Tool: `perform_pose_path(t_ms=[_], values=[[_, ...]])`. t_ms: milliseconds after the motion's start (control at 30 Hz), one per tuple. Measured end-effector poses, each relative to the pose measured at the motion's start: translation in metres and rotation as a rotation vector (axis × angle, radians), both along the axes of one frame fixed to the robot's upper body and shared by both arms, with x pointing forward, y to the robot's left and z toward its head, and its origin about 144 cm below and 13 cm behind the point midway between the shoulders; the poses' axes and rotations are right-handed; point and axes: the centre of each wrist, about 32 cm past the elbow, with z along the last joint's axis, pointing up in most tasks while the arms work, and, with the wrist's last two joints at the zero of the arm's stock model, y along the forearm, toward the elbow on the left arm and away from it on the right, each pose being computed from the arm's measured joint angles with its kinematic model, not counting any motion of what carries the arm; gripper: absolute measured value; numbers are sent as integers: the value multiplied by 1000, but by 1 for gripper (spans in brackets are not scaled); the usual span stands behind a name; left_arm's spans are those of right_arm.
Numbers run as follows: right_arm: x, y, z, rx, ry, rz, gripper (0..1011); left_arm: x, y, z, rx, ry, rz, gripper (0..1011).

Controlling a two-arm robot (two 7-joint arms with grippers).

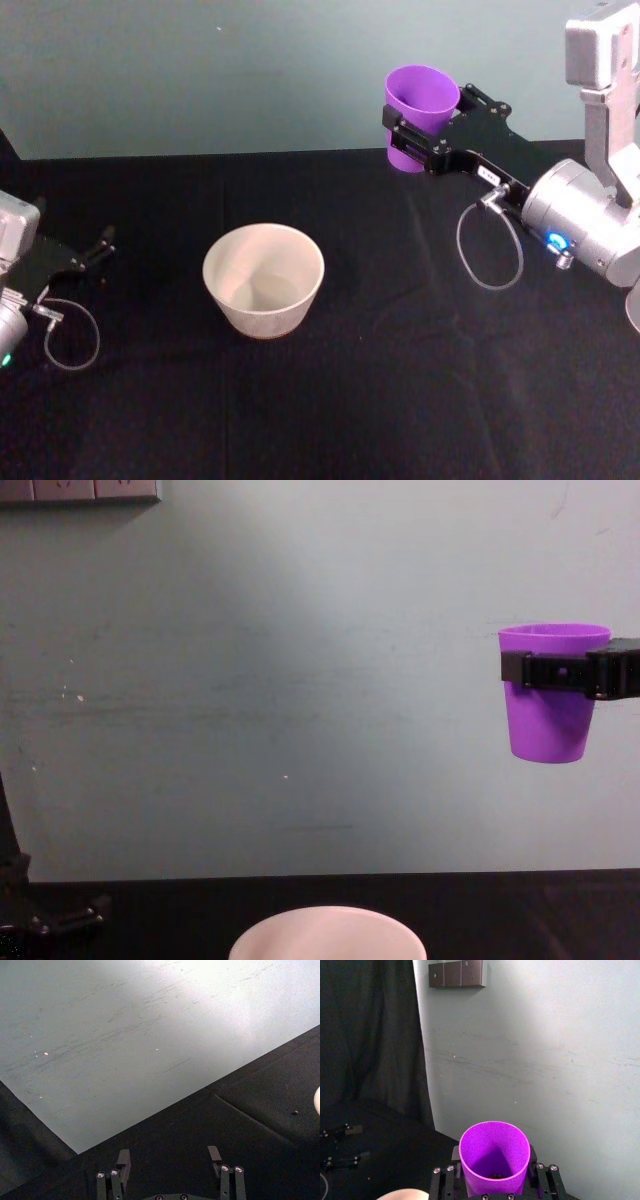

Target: Pick up the cup and pour the mung beans from the cup into the bowl.

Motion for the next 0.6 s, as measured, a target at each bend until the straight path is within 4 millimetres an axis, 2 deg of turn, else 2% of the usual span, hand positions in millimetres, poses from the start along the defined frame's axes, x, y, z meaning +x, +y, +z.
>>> perform_pose_path(t_ms=[600], values=[[0,0,0,0,0,0,735,0,0,0,0,0,0,1000]])
